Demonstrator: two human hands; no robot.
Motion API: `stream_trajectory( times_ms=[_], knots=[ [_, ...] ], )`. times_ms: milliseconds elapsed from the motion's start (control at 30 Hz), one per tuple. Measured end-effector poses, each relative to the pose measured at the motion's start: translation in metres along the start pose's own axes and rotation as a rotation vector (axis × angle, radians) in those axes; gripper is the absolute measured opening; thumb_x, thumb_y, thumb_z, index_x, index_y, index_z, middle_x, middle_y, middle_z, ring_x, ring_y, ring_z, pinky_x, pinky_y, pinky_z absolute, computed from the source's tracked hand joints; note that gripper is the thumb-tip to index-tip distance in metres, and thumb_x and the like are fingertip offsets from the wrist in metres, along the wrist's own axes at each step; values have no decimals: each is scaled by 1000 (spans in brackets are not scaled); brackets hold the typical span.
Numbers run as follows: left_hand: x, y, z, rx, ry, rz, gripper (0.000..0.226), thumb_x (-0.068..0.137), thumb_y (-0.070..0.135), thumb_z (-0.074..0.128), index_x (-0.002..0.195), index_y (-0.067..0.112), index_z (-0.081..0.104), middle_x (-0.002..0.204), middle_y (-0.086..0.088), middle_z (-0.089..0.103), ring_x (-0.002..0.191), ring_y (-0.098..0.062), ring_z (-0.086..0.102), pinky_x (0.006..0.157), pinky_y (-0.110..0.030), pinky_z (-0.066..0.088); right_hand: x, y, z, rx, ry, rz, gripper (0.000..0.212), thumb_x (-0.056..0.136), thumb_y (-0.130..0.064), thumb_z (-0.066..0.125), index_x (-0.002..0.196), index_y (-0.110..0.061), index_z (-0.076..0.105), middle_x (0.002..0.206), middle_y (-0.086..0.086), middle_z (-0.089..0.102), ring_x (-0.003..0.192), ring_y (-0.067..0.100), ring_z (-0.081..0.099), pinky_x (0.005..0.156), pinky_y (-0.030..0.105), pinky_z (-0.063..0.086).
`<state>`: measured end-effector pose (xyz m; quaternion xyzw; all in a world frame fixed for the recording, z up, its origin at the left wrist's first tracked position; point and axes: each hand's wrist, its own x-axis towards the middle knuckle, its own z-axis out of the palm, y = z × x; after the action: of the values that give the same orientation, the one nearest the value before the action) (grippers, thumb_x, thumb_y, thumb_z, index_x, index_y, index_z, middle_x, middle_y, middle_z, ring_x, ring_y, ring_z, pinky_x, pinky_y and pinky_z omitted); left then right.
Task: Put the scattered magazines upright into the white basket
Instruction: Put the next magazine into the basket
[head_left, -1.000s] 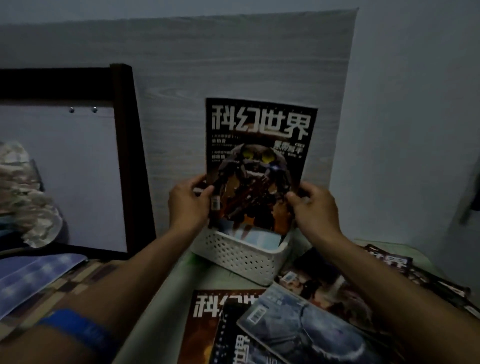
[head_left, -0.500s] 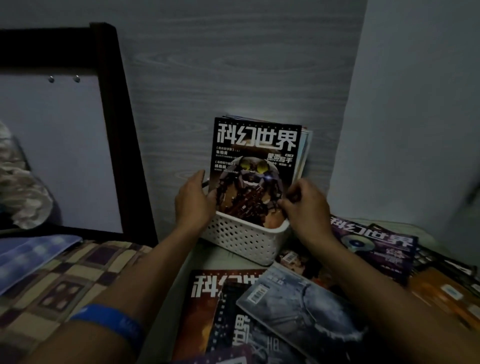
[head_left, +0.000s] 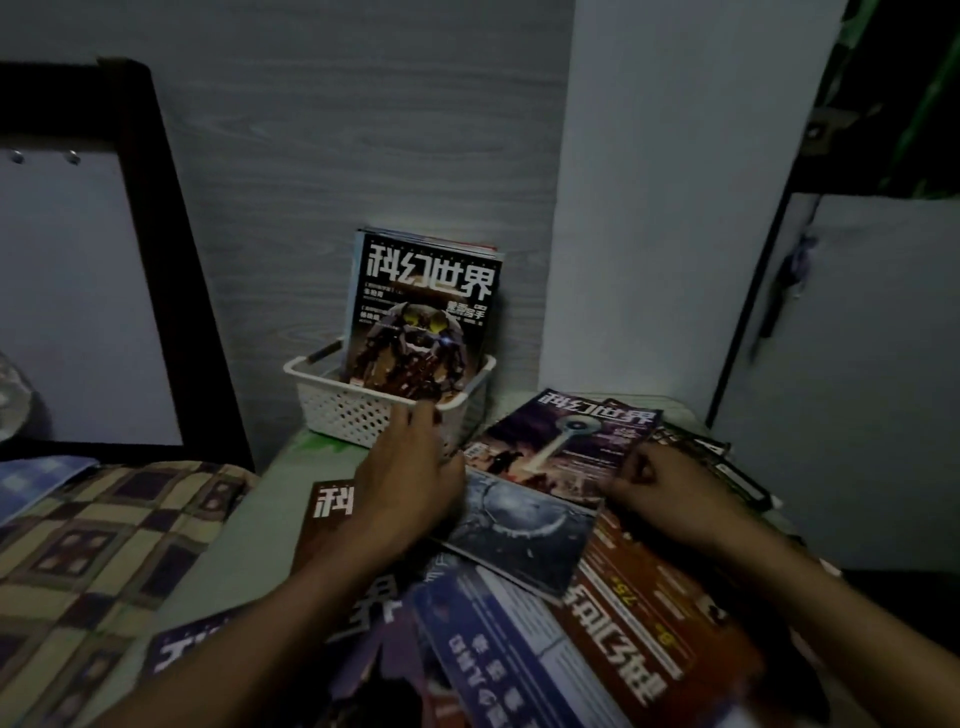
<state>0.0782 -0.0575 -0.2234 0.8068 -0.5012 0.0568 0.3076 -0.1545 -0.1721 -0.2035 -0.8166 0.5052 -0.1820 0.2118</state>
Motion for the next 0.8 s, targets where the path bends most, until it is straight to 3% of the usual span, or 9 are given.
stream_trajectory(
  times_ms=[100, 200, 267, 333, 433, 500, 567, 667, 800],
  knots=[
    [-10, 4, 12, 95, -219, -38, 34, 85, 53, 51, 94, 21, 56, 111, -10, 63, 97, -32, 61, 78, -40, 49, -17, -3, -1, 193, -74, 16, 46, 79, -58, 68, 106, -23, 56, 95, -11, 62, 78, 4, 59, 60, 25, 42],
    [-15, 4, 15, 87, -285, -8, 36, 85, 59, 48, 73, 26, 56, 99, -7, 66, 91, -28, 62, 78, -39, 51, -15, -9, 3, 368, -135, 85, 74, 76, -56, 72, 138, -30, 40, 126, -1, 59, 100, 16, 63, 83, 36, 54],
    [-17, 5, 9, 10, -339, -14, 39, 81, 63, 51, 90, 32, 70, 108, 0, 68, 102, -26, 62, 88, -41, 52, -9, -12, 8, 511, -145, 183, 70, 77, -44, 76, 136, -30, 42, 124, 3, 61, 97, 21, 67, 85, 43, 57],
    [-21, 5, -5, -139, -460, -46, 42, 75, 60, 66, 109, 36, 72, 115, 10, 65, 108, -16, 61, 96, -38, 50, -5, -11, 12, 560, -105, 233, 58, 81, -27, 75, 131, -24, 47, 119, 5, 62, 87, 19, 66, 72, 37, 58],
    [-29, -2, -28, -228, -588, -19, 26, 76, 39, 79, 101, 33, 75, 106, 14, 70, 96, 0, 65, 88, -25, 51, -10, 1, 3, 717, -85, 278, 46, 84, -7, 71, 125, -15, 51, 103, 10, 64, 63, 14, 60, 42, 25, 46],
    [-35, -8, -35, -218, -532, 9, 12, 80, 29, 77, 89, 36, 73, 93, 16, 73, 84, 4, 66, 81, -23, 51, -21, 12, -9, 800, -141, 298, 43, 83, -1, 70, 120, -14, 52, 78, 9, 63, 48, 13, 50, 36, 25, 38],
    [-42, -7, -35, -209, -375, -12, 14, 83, 22, 74, 90, 34, 73, 89, 16, 71, 78, 4, 64, 72, -17, 48, -38, 20, -18, 815, -215, 266, 41, 83, -2, 69, 117, -16, 52, 61, 6, 58, 42, 14, 43, 35, 25, 34],
    [-51, 12, -30, -256, -177, -20, 12, 91, 25, 65, 101, 24, 72, 97, 8, 72, 79, 1, 63, 66, -17, 46, -66, 32, -24, 909, -284, 215, 38, 84, -1, 64, 118, -15, 52, 69, 13, 59, 44, 17, 41, 35, 24, 32],
    [-60, 45, -21, -231, -364, -48, 19, 86, 43, 66, 99, 29, 71, 89, 9, 72, 78, -5, 67, 66, -25, 51, -76, 32, -30, 884, -243, 317, 32, 86, -17, 70, 115, -19, 55, 97, 17, 71, 59, 24, 66, 41, 28, 50]
  ],
)
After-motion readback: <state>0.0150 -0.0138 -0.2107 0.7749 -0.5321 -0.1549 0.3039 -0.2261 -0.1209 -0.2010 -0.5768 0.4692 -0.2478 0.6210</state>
